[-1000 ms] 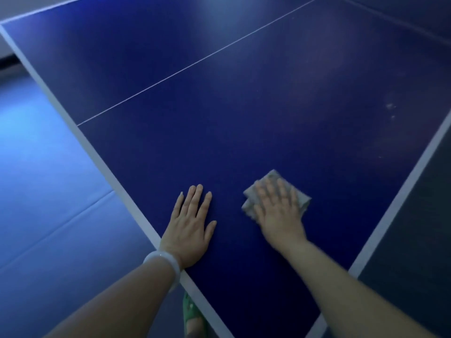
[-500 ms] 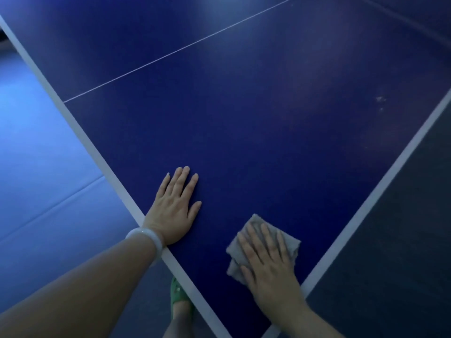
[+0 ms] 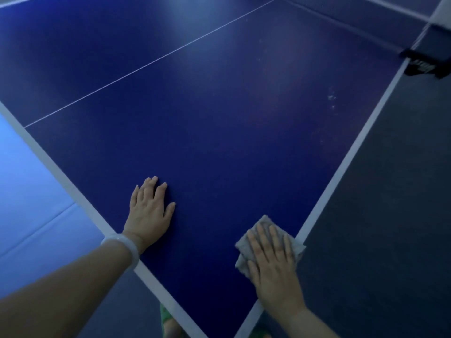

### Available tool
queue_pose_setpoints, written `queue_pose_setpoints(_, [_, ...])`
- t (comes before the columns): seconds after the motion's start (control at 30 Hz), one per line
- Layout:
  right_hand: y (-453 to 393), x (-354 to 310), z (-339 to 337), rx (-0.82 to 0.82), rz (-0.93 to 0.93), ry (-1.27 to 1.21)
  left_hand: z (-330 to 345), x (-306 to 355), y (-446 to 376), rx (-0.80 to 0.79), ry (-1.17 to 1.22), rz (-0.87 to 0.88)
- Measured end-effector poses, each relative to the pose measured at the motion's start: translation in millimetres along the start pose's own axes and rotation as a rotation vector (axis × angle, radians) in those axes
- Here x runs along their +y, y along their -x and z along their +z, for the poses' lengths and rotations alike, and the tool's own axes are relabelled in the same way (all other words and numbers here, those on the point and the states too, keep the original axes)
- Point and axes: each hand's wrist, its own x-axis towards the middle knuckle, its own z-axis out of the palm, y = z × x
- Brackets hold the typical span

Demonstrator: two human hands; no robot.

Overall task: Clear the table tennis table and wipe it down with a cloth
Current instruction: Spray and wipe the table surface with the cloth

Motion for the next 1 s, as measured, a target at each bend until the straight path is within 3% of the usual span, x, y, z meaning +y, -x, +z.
queue_pose_setpoints(0.17, [1.0, 11.4, -4.4, 0.003, -0.093, -0.023, 12.5, 100.9, 6.6, 0.038, 0.018, 0.047])
queue_pose_setpoints(0.27, [-5.0, 27.0, -5.0, -0.011, -0.143, -0.016, 39.2, 155.8, 11.5, 0.004, 0.002, -0.052])
queue_pose_setpoints(0.53, [-61.5, 113.8, -19.3, -0.009, -0.142, 0.018, 60.6, 169.3, 7.7, 0.027, -0.100, -0.185])
queue_pose_setpoints(0.6, [-87.2, 142.7, -24.6, 0.003, -0.048, 0.009, 60.2, 170.6, 7.6, 0.024, -0.094, -0.193])
queue_pose_setpoints(0.67, [-114.8, 162.5, -32.8, -0.022, 0.167, -0.037, 59.1, 171.1, 8.6, 0.031, -0.070, -0.194])
queue_pose_setpoints(0.77, [-137.6, 150.5, -40.4, -0.026, 0.327, -0.049, 58.7, 170.4, 8.9, 0.052, -0.048, -0.193])
queue_pose_setpoints(1.0, [-82.2, 68.3, -17.7, 0.008, -0.184, -0.034, 55.3, 172.1, 10.4, 0.081, -0.022, -0.180])
